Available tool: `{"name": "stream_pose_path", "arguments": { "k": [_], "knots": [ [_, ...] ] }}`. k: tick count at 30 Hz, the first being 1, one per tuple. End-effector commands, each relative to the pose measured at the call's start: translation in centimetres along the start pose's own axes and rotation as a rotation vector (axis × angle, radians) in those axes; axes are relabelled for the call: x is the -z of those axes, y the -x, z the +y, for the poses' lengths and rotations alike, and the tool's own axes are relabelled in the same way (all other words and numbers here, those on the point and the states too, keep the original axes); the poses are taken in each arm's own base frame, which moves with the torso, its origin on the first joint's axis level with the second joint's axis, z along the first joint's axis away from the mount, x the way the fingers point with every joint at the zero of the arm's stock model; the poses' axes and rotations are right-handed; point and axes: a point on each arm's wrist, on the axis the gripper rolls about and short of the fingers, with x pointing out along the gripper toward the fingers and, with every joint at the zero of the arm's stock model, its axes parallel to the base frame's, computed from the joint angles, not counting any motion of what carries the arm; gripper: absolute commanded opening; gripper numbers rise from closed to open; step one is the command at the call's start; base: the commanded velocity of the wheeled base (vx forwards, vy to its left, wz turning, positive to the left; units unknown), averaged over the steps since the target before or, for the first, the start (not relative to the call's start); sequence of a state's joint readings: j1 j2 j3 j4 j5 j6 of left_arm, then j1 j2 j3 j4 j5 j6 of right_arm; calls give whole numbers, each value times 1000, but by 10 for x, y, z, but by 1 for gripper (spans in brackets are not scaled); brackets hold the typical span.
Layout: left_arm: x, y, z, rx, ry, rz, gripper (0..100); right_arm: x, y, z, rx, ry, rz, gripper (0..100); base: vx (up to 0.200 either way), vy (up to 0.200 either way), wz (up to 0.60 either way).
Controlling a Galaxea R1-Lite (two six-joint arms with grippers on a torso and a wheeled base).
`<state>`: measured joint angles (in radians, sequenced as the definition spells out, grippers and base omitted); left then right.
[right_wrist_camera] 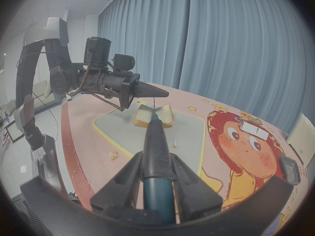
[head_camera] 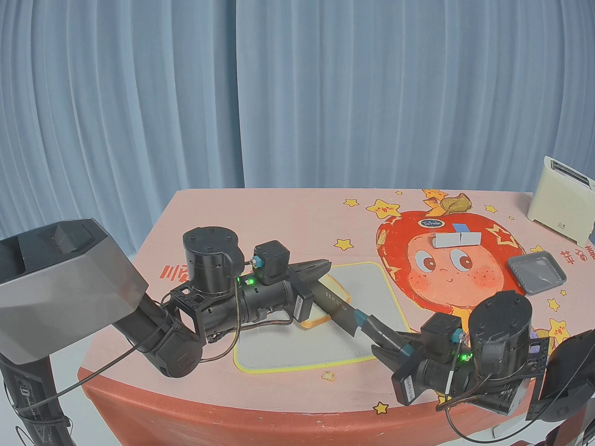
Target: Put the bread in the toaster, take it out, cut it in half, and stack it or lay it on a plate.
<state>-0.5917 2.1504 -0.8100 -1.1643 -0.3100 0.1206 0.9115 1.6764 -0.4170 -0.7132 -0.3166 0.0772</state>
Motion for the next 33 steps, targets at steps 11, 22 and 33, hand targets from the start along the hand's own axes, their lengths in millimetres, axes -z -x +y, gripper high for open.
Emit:
{"name": "stream_pose_path", "arguments": {
  "k": [11, 22, 33],
  "knots": [
    [0, -2, 0, -4, 2, 4, 0, 1, -3, 1, 0, 1, 7, 0, 0, 0, 0],
    [6, -1, 0, -14, 10, 25, 0, -13, 1, 0, -4, -20, -52, 0, 0, 0, 0],
    [5, -2, 1, -13, 7, 16, 0, 2, -2, 0, 2, 3, 16, 0, 0, 0, 0]
  ]
}}
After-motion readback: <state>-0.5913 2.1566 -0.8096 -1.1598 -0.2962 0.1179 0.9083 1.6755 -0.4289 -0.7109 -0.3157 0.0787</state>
